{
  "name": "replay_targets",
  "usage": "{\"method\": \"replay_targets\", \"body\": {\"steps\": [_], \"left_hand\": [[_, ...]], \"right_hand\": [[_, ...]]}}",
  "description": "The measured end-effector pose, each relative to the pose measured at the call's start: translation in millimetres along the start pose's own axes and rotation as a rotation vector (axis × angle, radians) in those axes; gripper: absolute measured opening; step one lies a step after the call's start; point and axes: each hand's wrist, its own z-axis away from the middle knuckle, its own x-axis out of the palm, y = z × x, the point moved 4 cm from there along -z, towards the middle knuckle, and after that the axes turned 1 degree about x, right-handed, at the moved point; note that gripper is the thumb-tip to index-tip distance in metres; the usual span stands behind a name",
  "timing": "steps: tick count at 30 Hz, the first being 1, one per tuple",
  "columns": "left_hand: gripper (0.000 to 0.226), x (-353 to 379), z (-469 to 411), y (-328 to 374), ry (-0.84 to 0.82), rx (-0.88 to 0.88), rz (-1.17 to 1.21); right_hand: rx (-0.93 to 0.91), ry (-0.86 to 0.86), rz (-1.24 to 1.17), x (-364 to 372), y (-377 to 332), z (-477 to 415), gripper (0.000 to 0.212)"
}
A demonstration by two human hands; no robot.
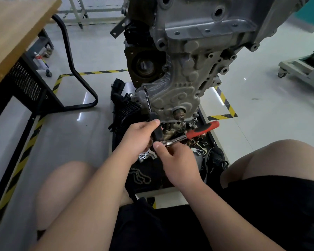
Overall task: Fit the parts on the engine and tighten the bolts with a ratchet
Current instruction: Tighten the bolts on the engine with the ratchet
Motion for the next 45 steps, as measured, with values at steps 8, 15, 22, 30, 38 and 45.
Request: {"method": "replay_targets", "body": {"steps": [8,15,22,30,38,45], "left_hand": [[0.053,-1.2,0.9,1.5,0.046,0.008,-0.061],[0.05,-3.9,7.8,16.5,0.082,-0.047,-0.122],[0.056,-15.5,2.5,30.9,0.082,-0.084,-0.263],[0.059,-0.3,4.6,6.6,0.137,-0.09,0.004],[0.073,6.7,4.5,19.7,0.056,-0.097,-0.005],[0.054,7.9,11.0,6.9,0.13,-0.134,-0.09]], "right_hand": [[-0.149,-0.034,0.523,-5.7,-9.5,-8.8,0.051],[-0.144,-0.228,0.394,-10.3,-15.1,-16.3,0.06],[-0.058,-0.386,-0.192,4.0,-3.8,-9.8,0.064],[0.517,-0.521,-1.044,34.5,1.2,5.1,0.052],[0.631,-0.655,-1.331,26.0,-9.9,8.8,0.048],[0.654,-0.459,-1.156,21.5,-11.4,6.5,0.037]]}}
